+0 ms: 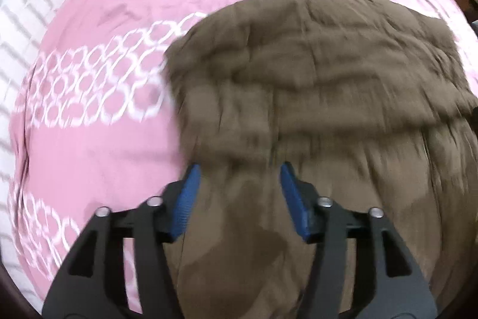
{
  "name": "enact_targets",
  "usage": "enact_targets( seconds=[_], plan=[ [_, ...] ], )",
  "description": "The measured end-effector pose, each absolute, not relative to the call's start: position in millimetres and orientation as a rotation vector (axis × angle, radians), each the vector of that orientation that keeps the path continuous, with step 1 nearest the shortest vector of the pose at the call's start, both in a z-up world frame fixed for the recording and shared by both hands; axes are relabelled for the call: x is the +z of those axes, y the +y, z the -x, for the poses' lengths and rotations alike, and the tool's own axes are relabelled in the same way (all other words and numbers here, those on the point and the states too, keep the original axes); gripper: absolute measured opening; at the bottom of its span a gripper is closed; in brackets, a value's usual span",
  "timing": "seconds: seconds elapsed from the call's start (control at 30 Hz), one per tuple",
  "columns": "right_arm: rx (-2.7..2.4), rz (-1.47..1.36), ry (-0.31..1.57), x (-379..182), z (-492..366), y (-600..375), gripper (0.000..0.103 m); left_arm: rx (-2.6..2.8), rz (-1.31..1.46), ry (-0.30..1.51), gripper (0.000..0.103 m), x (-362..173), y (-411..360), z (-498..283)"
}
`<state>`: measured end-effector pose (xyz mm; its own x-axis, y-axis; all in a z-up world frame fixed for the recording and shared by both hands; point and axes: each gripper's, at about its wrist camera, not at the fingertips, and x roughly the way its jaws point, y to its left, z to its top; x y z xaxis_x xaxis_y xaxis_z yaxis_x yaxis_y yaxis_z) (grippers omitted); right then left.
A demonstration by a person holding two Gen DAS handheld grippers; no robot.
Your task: Fold large clothes
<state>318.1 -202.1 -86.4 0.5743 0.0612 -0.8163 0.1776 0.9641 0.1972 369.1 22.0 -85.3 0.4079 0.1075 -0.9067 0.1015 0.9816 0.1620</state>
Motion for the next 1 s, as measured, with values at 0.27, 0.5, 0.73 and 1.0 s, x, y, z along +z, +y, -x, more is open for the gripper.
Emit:
enact_targets(
  seconds=[0.27,0.5,0.73,1.0],
  plan=[
    [-0.152,-0.203,0.778,-83,-170,-181,0.083,0.014,-0.133,1.002,0.082,-105,52,-230],
    [-0.273,-0.309,0.768,-90,-135,-199,0.086,0.037,-0.149,0.888,0.087,-100,84,-169],
    [-0.358,-0.293,0.810,-83,-128,-183,0.087,-0.003,-0.015,0.930,0.092,-107,119,-172],
    [-0.374,-0.196,0.801,-46,-113,-172,0.093,0.003,0.021,0.933,0.092,-116,132,-177]
  ],
)
